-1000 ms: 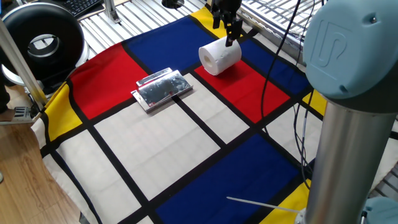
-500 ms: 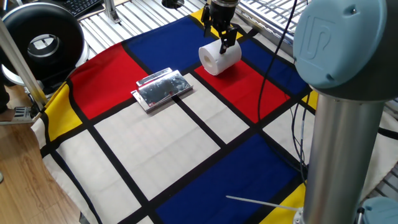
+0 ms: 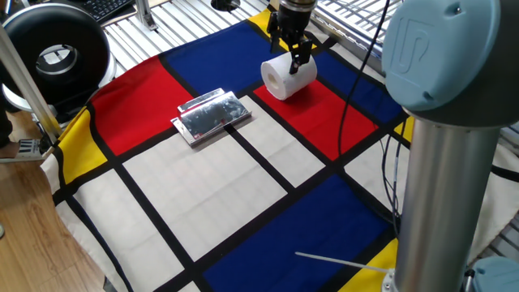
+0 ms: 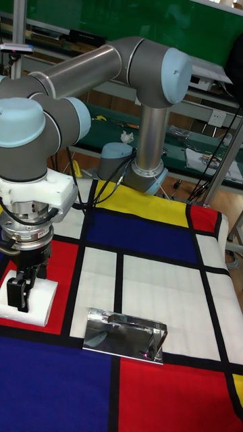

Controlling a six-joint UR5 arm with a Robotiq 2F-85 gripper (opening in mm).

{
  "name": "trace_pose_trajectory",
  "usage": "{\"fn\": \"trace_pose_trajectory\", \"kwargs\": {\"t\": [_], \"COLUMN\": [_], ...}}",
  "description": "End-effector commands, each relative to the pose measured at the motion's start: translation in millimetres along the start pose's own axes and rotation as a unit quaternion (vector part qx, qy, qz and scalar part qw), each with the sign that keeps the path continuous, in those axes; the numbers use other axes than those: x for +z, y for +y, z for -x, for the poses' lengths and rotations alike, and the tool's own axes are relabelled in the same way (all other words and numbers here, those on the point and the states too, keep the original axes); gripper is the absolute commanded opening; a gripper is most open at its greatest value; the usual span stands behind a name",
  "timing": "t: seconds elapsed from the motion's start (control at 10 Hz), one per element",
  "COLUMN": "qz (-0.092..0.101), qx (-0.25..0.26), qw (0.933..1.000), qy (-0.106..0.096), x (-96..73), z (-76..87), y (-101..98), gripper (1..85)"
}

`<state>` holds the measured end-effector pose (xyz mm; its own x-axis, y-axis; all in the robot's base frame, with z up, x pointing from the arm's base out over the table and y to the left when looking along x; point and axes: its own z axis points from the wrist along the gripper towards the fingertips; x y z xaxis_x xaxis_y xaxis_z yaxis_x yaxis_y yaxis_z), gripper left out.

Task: Put the toilet paper on its holder

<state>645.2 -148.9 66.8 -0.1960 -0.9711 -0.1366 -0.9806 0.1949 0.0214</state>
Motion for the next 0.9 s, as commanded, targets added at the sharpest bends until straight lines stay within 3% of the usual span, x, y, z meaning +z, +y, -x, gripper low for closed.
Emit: {"fn": "trace_pose_trajectory", "kwargs": {"t": [0.0, 0.6, 0.8], "qz": [0.0, -0.011, -0.016], "qx": [0.02, -0.008, -0.018], "qw": [0.9998, 0.9998, 0.9997], "qy": [-0.004, -0.015, 0.006], "x": [2.1, 20.6, 23.4], "z": [-1.3, 2.2, -10.7], "y": [4.3, -8.3, -14.9], "gripper": [85.0, 85.0, 85.0]}}
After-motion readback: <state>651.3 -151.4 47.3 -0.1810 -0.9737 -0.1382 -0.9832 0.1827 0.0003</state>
